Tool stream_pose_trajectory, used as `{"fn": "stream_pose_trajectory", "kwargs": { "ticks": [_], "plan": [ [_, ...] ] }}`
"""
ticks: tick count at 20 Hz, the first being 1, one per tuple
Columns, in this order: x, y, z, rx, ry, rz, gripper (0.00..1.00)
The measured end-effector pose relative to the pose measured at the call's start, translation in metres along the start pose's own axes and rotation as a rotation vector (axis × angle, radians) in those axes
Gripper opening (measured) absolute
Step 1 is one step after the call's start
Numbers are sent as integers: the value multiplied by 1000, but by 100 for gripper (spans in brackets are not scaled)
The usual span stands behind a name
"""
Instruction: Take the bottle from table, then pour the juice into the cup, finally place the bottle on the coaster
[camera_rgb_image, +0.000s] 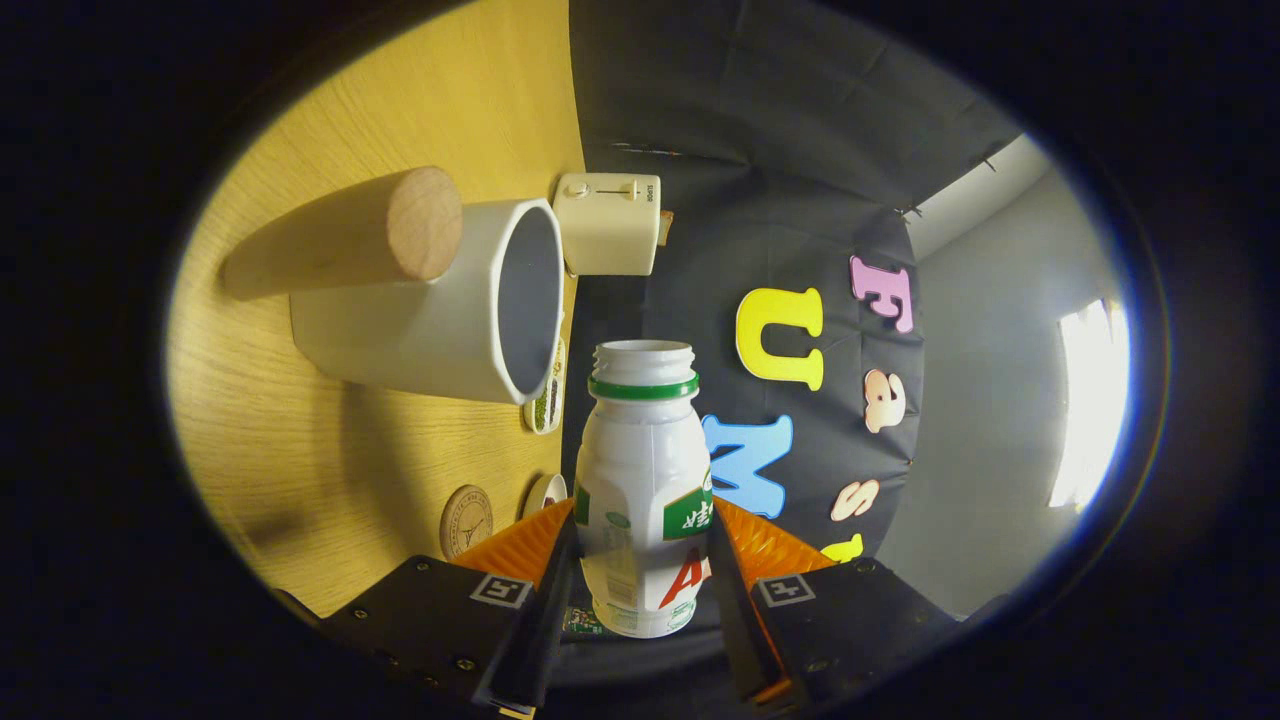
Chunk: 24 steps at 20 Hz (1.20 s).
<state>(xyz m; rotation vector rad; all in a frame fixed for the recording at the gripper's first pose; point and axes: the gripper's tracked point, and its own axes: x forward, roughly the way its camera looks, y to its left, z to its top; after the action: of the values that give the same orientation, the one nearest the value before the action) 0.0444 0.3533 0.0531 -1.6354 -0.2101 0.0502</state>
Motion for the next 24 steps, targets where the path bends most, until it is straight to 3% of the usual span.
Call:
{"fn": "stream_pose_trajectory", "kwargs": {
  "ticks": [24],
  "plan": [
    [4,-12,-3,-121,-7,-59,67]
  ]
}}
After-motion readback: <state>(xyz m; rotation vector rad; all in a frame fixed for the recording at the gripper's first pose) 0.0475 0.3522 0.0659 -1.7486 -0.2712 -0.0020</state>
